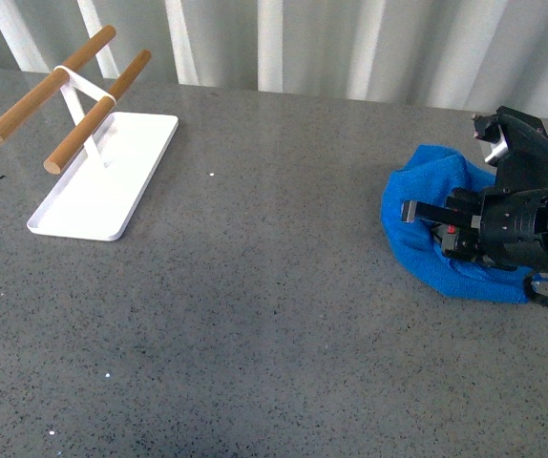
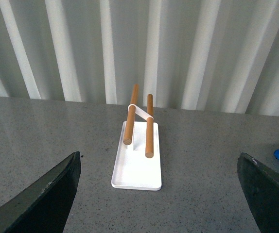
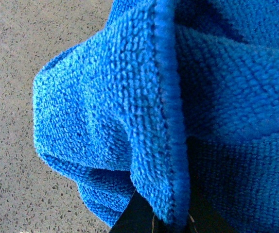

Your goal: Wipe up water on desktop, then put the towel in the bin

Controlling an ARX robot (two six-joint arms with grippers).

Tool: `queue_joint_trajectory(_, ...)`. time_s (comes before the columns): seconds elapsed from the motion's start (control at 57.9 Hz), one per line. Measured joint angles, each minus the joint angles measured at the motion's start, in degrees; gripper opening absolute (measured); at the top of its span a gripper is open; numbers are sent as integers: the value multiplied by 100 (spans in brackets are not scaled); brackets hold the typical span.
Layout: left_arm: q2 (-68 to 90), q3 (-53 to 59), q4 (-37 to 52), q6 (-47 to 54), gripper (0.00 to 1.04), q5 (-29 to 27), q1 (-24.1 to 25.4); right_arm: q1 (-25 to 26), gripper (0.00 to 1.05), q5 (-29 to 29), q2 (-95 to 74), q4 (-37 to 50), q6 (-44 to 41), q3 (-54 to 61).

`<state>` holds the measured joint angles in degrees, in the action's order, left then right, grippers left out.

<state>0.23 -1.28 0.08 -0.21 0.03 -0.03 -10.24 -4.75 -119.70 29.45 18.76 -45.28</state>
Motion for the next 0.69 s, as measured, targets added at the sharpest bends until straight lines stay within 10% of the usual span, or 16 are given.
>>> queue_joint_trajectory(0.691,0,0,0,0,98,0,0,439,3,160,-1316,-949,-339,-2481)
